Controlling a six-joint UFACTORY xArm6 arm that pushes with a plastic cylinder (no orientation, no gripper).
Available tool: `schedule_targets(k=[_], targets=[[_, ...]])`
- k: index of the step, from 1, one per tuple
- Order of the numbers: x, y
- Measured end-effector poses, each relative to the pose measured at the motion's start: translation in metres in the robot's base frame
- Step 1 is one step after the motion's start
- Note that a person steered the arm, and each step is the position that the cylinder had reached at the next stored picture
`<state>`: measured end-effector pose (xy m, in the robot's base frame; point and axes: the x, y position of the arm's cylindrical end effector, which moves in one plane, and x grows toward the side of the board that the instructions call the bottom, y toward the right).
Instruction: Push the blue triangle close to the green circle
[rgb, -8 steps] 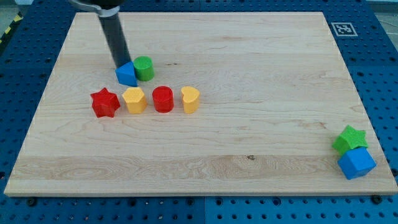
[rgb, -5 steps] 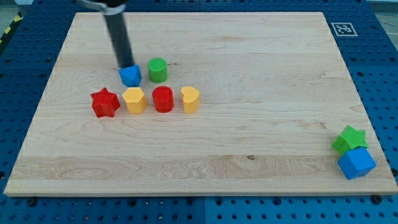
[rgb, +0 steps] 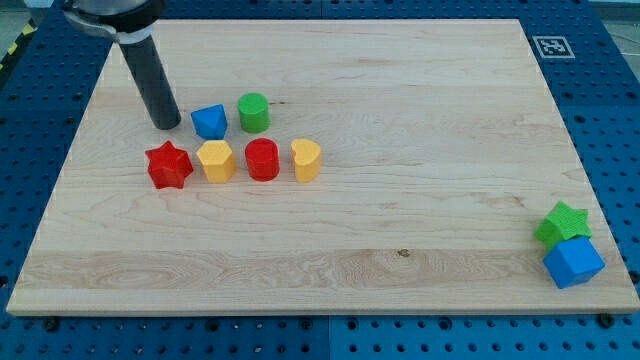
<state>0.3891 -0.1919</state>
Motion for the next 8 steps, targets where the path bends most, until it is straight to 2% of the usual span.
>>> schedule_targets(k=[2,3,4,6,8], targets=[[-0.017,-0.008],[0.011,-0.023],[0.029,-0.014],[0.012,0.032],[-0.005,0.032]])
